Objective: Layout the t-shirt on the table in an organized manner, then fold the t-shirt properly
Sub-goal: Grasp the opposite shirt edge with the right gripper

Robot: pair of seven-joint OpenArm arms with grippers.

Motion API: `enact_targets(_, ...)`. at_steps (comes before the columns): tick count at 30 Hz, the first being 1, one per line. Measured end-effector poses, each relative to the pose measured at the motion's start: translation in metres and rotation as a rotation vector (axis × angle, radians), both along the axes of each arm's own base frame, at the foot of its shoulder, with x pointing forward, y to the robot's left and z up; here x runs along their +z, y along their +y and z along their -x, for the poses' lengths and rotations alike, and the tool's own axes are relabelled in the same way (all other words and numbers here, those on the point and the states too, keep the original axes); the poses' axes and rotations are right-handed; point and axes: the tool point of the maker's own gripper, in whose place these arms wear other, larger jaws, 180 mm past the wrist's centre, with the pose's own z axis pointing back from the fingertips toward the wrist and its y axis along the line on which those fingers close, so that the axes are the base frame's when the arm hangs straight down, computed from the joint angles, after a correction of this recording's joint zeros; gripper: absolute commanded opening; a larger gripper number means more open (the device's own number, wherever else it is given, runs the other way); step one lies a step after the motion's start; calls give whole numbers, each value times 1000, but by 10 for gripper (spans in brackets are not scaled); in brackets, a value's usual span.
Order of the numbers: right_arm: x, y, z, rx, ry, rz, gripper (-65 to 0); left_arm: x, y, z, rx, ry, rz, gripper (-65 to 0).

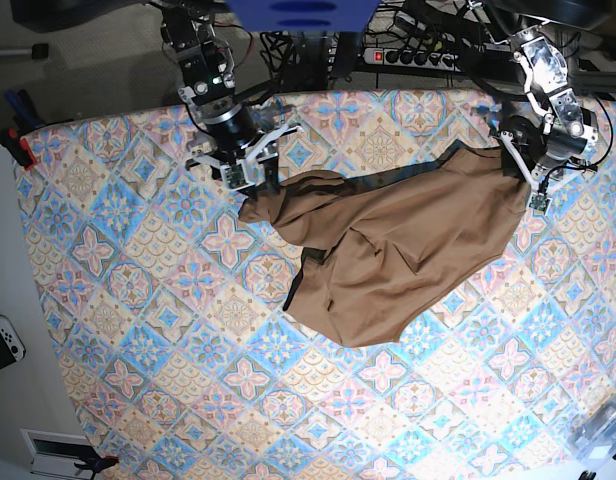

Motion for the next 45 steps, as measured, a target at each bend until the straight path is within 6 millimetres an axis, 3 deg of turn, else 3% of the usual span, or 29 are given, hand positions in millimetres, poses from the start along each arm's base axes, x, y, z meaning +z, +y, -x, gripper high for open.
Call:
enact_targets(2,-5,-3,-4,3,13,17,-445,0,0,0,0,-1,0,-650)
enact_targets(7,8,-3,-38,-3,-64,12,-445,0,0,0,-2,0,0,-650)
enact_targets(12,-13,-4,-19,8,16,30,-445,0,-1,0,-2,0,2,-650)
enact_targets(15,-5,-2,-27,10,-15,24,-445,0,-1,0,-2,0,1,-650)
enact_targets(18,-6,13,-23,42,-16,14,-445,0,-1,0,-2,0,0,-650)
enact_targets(21,-31,31,-2,104,62,11,-445,0,-1,-1,-3,0,1,-650)
enact_targets(25,-37,33,-1,108,53,2,-453,0,-1,-1,-4,-2,1,-650)
enact_targets(27,-37,33,-2,108,55,6,-511,0,-2,-2,-5,-3,2,-650)
enact_targets(30,-36,30,-3,97,57,9,-650,0,-2,-2,-5,-2,2,-650)
enact_targets(32,-34,29,-3,94,66,14,-650,0,-2,-2,-5,-2,2,-650)
enact_targets(37,-27,-12,-16,-9,105,60,-650,-5,-15,-4,-43,18,9,-650)
enact_targets(40,-6,-42,-32,-85,47,79,-650,-9,-34,-10,-80,7,50,-650)
enact_targets(45,21,-70,-50,-163,3,94,-650,-9,-48,-21,-138,20,35,-650)
